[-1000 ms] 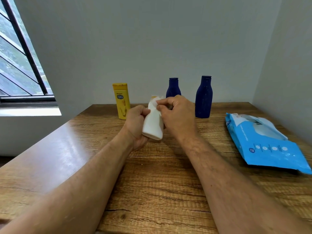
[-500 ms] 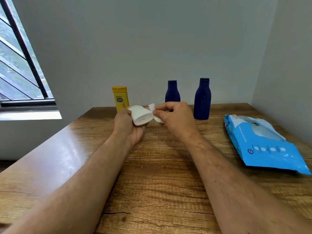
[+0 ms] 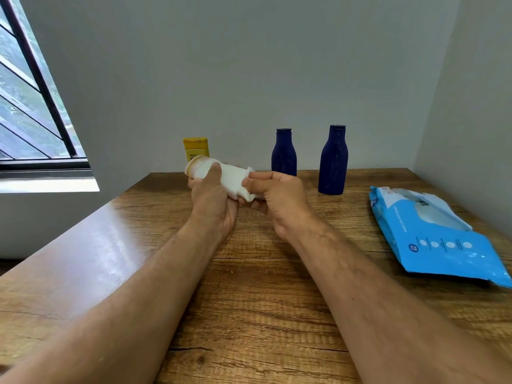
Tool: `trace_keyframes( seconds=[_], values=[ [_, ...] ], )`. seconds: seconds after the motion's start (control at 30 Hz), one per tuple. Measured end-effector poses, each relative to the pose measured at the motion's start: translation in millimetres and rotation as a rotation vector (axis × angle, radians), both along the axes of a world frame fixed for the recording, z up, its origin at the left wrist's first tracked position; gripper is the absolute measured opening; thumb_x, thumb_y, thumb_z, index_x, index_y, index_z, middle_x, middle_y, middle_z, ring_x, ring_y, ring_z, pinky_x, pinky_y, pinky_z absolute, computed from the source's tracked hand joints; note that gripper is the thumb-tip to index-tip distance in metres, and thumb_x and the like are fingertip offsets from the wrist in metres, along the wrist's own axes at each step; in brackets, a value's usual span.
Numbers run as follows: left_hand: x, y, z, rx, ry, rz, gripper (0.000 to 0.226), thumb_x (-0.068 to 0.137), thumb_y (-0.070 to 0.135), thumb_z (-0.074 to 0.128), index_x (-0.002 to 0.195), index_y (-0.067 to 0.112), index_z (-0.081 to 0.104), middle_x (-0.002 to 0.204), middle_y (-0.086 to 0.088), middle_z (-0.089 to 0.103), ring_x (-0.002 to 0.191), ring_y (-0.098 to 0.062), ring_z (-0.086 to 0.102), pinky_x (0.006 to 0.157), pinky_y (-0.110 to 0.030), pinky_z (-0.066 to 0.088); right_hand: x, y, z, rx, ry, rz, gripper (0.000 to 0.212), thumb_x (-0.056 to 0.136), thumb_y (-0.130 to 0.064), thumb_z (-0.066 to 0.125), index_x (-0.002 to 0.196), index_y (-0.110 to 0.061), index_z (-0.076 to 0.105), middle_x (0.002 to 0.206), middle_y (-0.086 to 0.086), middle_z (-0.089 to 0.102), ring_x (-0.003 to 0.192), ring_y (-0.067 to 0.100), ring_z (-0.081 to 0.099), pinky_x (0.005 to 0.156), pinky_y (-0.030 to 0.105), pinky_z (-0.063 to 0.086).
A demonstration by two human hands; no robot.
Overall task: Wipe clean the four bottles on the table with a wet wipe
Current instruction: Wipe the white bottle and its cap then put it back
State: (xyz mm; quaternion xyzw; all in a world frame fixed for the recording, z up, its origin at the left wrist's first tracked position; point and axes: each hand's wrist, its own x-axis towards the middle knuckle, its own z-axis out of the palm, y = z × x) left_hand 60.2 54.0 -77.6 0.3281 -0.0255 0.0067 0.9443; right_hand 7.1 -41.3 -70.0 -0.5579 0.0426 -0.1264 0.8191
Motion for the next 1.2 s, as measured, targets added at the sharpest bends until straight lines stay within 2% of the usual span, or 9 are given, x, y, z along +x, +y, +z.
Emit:
trace_keyframes(
  seconds=[0.17,0.3,0.47,0.63,0.77,0.9,0.97,1.1,1.2],
  values=[
    [-3,0,-2,0.045,-0.037,-0.075,0.019,0.106,0.015,0.045,0.12,0.002,0.048,0.101,-0.015,0.066,0.084,-0.027,0.075,0.075,-0.05,0.061,0,-4,1,0.19,0.069,0.015,0.017,0.08,0.007,0.073,0.095,0.005,0.068,0.1,0.019,0.068,0.083,0.03,0.072,0.063,0.032,0.062],
    [2,0,-6,0.118,-0.01,-0.13,0.023,0.105,0.007,0.045,0.128,0.004,0.046,0.116,-0.016,0.062,0.115,-0.031,0.063,0.087,-0.052,0.057,8,-14,-5,0.145,0.122,-0.14,0.015,0.082,0.002,0.074,0.096,-0.002,0.069,0.099,0.015,0.07,0.08,0.025,0.074,0.066,0.032,0.062],
    [11,-1,-17,0.621,-0.111,-0.001,0.054,0.09,-0.013,0.056,0.134,0.015,0.039,0.128,-0.012,0.058,0.115,-0.029,0.062,0.085,-0.051,0.058,15,-34,-11,0.002,0.198,-0.375,0.01,0.083,-0.009,0.074,0.083,-0.017,0.068,0.089,0.004,0.072,0.078,0.018,0.074,0.073,0.034,0.063],
    [22,11,-17,0.813,-0.12,0.013,0.049,0.095,-0.002,0.058,0.137,0.017,0.045,0.128,-0.007,0.06,0.113,-0.023,0.062,0.1,-0.05,0.052,18,-34,-10,-0.022,0.194,-0.444,0.009,0.085,-0.011,0.074,0.088,-0.017,0.068,0.095,0.002,0.071,0.079,0.015,0.073,0.071,0.033,0.063],
    [30,7,-13,1.066,-0.188,0.13,0.041,0.099,0.004,0.054,0.137,0.016,0.042,0.131,-0.005,0.055,0.116,-0.021,0.057,0.093,-0.038,0.05,18,-35,-6,-0.027,0.167,-0.461,0.008,0.088,-0.013,0.072,0.094,-0.017,0.069,0.097,0.0,0.069,0.081,0.015,0.072,0.066,0.027,0.062],
    [31,-5,-15,1.232,-0.213,0.197,0.051,0.095,-0.001,0.051,0.139,0.014,0.029,0.12,-0.004,0.048,0.113,-0.024,0.053,0.09,-0.037,0.047,18,-36,-6,-0.044,0.15,-0.467,0.017,0.088,-0.016,0.072,0.078,-0.025,0.062,0.09,-0.003,0.068,0.079,0.013,0.072,0.065,0.024,0.06],
    [30,-10,-17,1.261,-0.195,0.204,0.055,0.094,0.007,0.057,0.139,0.013,0.024,0.12,-0.004,0.045,0.115,-0.025,0.051,0.094,-0.039,0.046,19,-36,-7,-0.054,0.138,-0.477,0.021,0.088,-0.016,0.072,0.074,-0.027,0.06,0.087,-0.005,0.068,0.077,0.012,0.072,0.063,0.022,0.059],
    [33,-16,-24,1.518,-0.175,0.409,0.075,0.087,0.05,0.068,0.138,0.011,0.028,0.134,-0.009,0.044,0.126,-0.028,0.044,0.105,-0.05,0.039,23,-33,-10,-0.075,0.109,-0.508,0.022,0.087,-0.016,0.073,0.073,-0.03,0.061,0.094,-0.004,0.071,0.086,0.015,0.072,0.072,0.03,0.062],
    [33,-20,-27,1.634,-0.143,0.499,0.08,0.089,0.055,0.062,0.141,0.004,0.029,0.142,-0.016,0.038,0.132,-0.033,0.035,0.106,-0.049,0.034,23,-32,-12,-0.074,0.088,-0.516,0.025,0.086,-0.014,0.073,0.072,-0.031,0.06,0.093,-0.006,0.069,0.091,0.016,0.071,0.076,0.033,0.062]
  ],
)
